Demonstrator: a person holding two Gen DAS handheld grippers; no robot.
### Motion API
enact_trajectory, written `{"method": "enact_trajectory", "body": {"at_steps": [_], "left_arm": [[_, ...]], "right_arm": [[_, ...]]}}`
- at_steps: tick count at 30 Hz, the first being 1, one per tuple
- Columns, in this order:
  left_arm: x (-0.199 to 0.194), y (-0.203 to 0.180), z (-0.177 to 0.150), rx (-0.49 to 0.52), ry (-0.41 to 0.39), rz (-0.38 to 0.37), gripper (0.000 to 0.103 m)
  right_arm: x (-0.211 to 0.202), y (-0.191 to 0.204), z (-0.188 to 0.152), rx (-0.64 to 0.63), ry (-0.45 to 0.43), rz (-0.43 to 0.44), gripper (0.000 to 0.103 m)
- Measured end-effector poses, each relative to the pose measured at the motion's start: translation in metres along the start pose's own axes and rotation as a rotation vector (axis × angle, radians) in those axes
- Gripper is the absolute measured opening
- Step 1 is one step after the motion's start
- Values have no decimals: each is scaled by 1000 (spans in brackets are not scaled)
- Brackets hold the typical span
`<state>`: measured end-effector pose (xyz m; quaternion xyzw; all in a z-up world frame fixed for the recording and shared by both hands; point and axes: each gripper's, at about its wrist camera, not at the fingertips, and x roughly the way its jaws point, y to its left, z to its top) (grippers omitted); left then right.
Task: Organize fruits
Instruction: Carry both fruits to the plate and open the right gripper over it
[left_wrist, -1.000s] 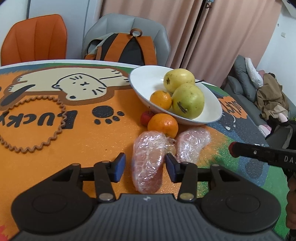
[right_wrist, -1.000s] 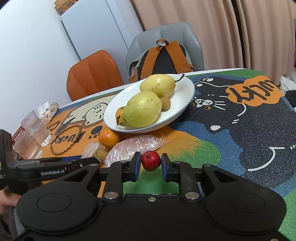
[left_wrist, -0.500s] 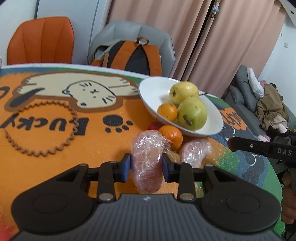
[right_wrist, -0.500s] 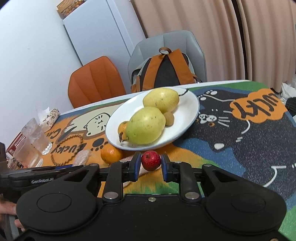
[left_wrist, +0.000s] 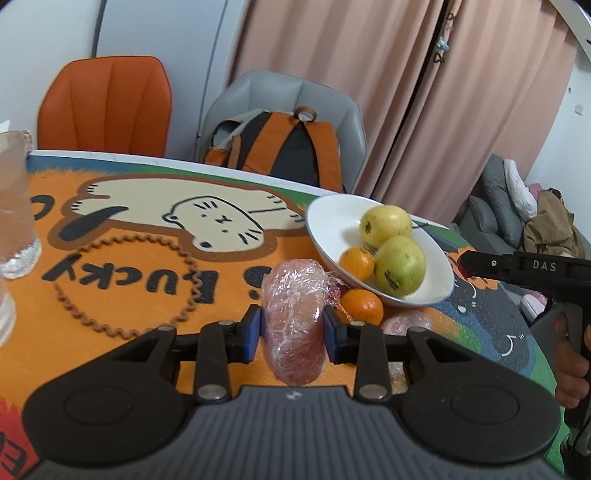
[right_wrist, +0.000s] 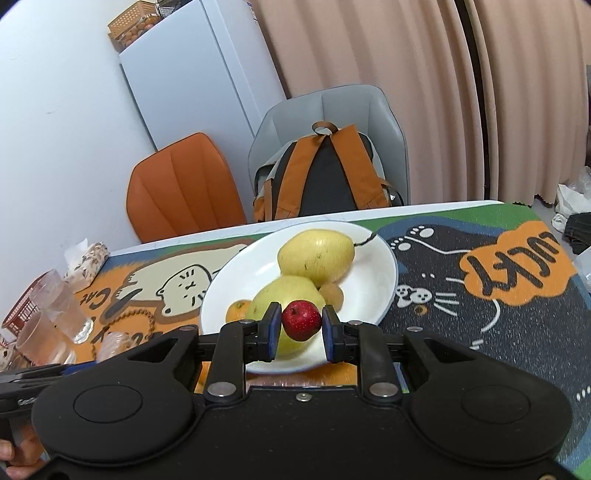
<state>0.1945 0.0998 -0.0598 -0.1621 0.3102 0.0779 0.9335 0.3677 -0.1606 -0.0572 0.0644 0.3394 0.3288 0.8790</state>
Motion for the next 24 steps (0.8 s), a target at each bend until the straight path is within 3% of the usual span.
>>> {"method": "enact_trajectory", "body": {"at_steps": [11, 15, 24], "left_arm": [[-11, 18, 7, -25, -30, 41, 33], [-11, 21, 13, -27, -38, 53, 33], [-6, 10, 31, 3, -60, 38, 33]], "right_arm": [[19, 3, 13, -22, 7, -39, 22], [21, 2, 13, -11, 12, -40, 37], [2, 6, 8, -17, 12, -6, 37]]}}
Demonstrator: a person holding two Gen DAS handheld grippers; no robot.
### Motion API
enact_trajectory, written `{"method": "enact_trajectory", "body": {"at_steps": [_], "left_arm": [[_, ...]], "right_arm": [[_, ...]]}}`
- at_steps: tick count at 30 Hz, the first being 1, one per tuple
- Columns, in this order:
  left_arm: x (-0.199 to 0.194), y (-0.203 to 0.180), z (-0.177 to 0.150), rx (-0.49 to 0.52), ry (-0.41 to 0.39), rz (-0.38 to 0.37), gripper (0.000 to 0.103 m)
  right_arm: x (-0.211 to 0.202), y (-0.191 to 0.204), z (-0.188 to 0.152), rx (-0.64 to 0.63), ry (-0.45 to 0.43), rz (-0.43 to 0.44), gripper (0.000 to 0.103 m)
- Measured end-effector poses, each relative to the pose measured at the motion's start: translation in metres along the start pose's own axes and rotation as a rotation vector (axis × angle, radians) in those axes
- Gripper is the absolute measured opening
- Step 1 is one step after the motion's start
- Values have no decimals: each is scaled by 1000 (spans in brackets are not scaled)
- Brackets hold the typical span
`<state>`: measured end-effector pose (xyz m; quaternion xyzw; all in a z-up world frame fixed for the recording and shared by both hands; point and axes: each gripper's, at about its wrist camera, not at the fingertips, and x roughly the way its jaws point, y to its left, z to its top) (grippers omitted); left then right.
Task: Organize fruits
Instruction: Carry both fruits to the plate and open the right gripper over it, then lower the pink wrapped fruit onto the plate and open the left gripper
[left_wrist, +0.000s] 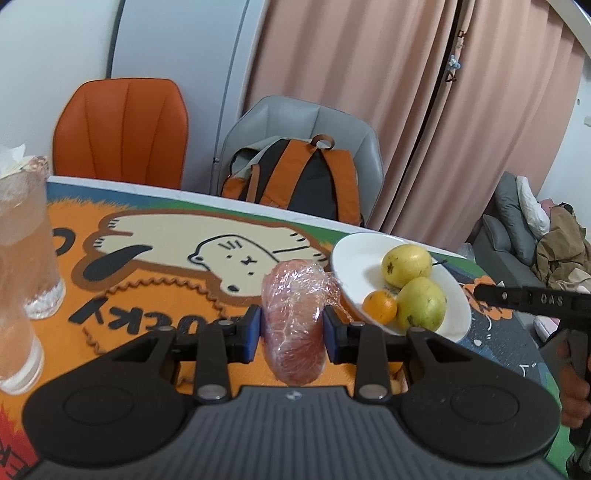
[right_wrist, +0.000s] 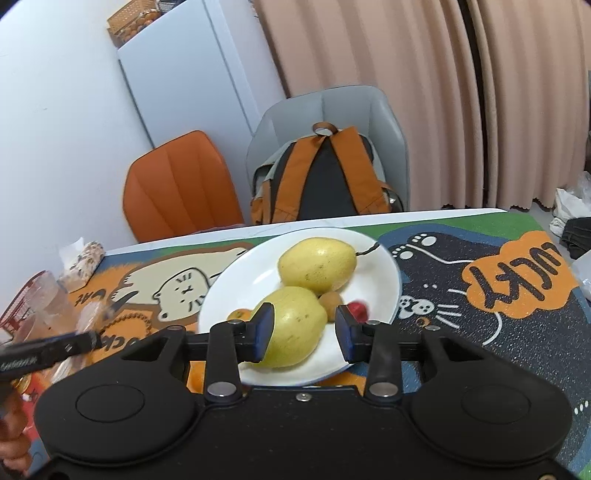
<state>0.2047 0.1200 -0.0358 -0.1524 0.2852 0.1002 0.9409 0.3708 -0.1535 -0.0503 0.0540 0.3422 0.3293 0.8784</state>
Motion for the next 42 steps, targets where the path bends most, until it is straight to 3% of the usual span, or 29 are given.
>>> {"method": "enact_trajectory", "body": {"at_steps": [6, 25, 42], "left_arm": [[9, -17, 10, 35, -3, -23, 33], [72, -61, 31, 112, 59, -61, 33], [116, -85, 50, 121, 52, -56, 34]], "right_arm": [[-10, -1, -9, 13, 7, 25, 47], [-32, -27, -37, 86, -3, 19, 49], [-26, -49, -46, 127, 7, 10, 50]]}}
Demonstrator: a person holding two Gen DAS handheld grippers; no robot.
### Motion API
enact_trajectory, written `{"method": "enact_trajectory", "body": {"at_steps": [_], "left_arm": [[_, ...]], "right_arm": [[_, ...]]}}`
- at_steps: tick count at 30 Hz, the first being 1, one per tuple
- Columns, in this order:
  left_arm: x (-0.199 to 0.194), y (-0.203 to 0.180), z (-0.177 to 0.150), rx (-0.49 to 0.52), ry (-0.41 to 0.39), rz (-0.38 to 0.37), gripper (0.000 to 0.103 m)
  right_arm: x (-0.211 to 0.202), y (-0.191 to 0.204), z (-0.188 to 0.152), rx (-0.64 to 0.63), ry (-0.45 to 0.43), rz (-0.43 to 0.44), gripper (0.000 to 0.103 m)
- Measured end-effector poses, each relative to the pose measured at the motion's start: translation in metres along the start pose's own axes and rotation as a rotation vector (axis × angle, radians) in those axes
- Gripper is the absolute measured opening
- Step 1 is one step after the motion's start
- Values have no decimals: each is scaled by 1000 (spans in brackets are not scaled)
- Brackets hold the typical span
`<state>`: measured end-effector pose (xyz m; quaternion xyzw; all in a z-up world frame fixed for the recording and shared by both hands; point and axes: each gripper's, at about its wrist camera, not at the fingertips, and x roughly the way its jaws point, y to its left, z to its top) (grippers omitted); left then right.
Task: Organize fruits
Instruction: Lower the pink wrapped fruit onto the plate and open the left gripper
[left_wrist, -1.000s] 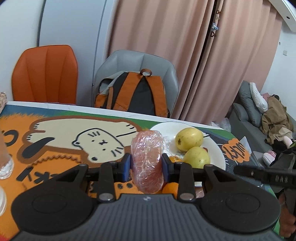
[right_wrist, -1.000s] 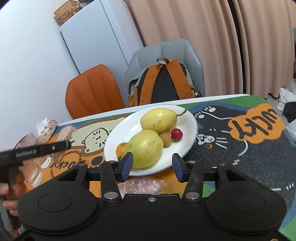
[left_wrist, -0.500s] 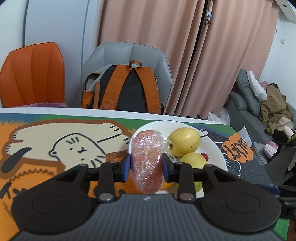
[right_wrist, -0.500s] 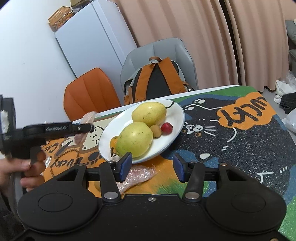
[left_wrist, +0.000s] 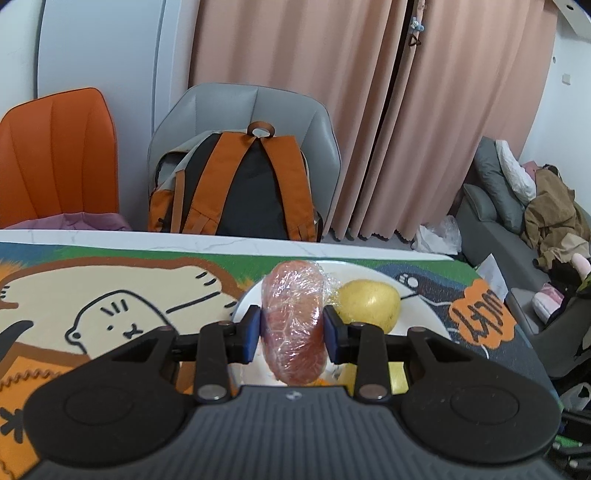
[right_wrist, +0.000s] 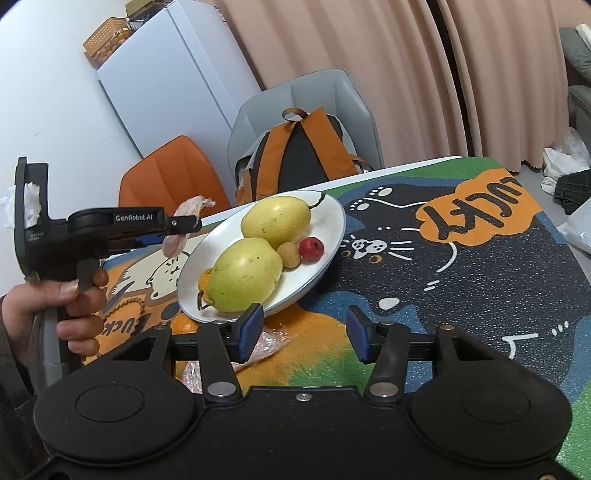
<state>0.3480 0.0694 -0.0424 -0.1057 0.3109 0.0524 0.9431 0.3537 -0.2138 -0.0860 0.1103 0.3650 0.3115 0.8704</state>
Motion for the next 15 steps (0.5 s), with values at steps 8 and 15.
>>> {"method": "enact_trajectory", "body": {"at_steps": [8, 15], "left_arm": [[-12, 2, -5, -5, 13, 13, 39], [-33, 12, -21, -15, 29, 31, 53]], "right_arm": [[1, 3, -2, 6, 3, 7, 50], [4, 21, -8, -12, 19, 39, 53]]}}
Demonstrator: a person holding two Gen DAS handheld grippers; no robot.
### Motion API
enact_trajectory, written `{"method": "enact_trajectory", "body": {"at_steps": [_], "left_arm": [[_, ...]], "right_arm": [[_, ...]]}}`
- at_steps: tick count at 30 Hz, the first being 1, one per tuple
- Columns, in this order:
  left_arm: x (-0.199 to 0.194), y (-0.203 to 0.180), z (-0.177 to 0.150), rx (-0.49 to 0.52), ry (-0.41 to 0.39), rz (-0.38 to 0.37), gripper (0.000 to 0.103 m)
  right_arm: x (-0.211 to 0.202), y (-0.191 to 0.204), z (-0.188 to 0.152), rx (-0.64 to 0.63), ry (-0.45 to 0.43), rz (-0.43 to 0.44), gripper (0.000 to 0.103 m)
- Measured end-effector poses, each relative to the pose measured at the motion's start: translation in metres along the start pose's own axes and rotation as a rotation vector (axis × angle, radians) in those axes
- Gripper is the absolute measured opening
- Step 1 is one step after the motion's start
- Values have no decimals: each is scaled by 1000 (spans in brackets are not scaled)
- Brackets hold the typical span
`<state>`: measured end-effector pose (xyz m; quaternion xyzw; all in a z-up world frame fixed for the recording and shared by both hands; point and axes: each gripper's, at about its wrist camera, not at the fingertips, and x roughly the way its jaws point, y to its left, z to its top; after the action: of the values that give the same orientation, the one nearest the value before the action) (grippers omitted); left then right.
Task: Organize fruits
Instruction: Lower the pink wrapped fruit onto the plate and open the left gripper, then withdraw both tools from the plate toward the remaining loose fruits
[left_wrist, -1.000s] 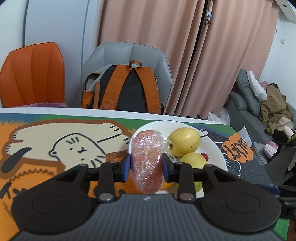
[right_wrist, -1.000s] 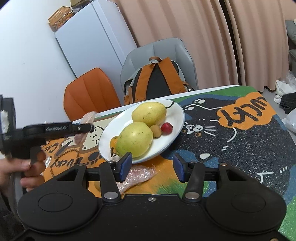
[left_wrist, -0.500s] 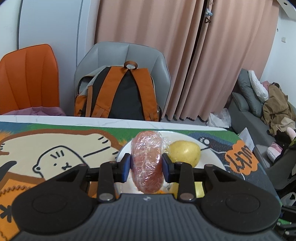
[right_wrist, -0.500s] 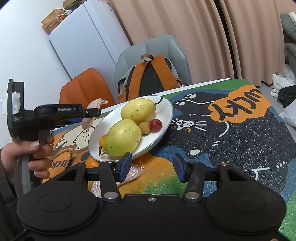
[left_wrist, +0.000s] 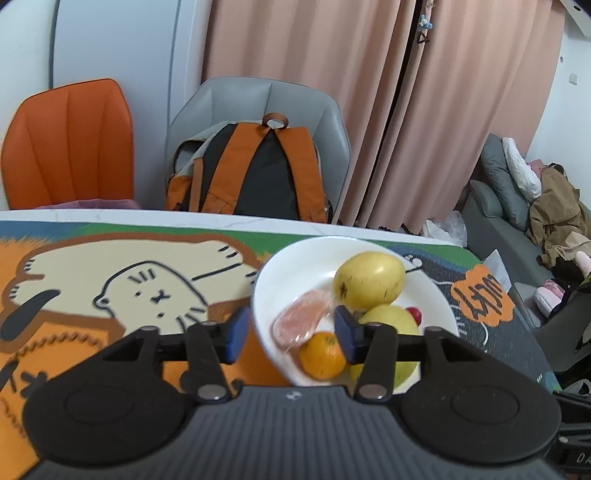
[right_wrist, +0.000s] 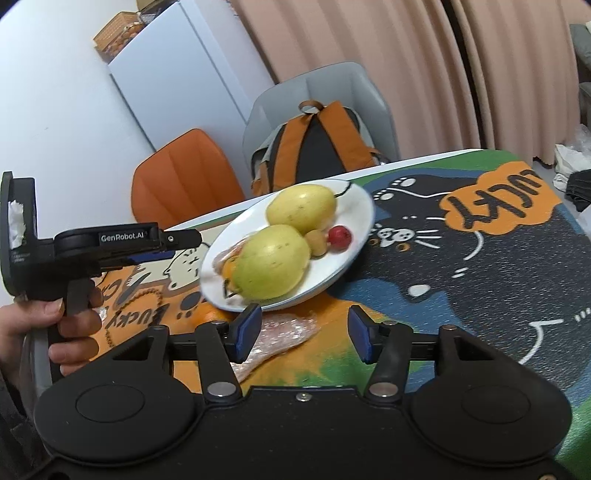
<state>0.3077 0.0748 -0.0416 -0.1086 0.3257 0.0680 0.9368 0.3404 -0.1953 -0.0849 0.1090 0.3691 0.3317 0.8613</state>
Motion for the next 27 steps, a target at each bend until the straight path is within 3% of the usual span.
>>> {"method": "enact_trajectory", "body": {"at_steps": [8, 13, 18, 27], "left_arm": [[-26, 11, -16, -25, -24, 18, 77], [-41, 14, -25, -34, -48, 34, 89], [-50, 19, -37, -63, -48, 46, 93], [-60, 18, -61, -98, -43, 60, 93]], "right_arm": [[1, 18, -3, -21, -1, 4, 62], [0, 30, -5, -41, -10, 8, 76], [-2, 38, -10, -48, -17, 8, 87], [-3, 40, -23, -37, -11, 19, 90]]}}
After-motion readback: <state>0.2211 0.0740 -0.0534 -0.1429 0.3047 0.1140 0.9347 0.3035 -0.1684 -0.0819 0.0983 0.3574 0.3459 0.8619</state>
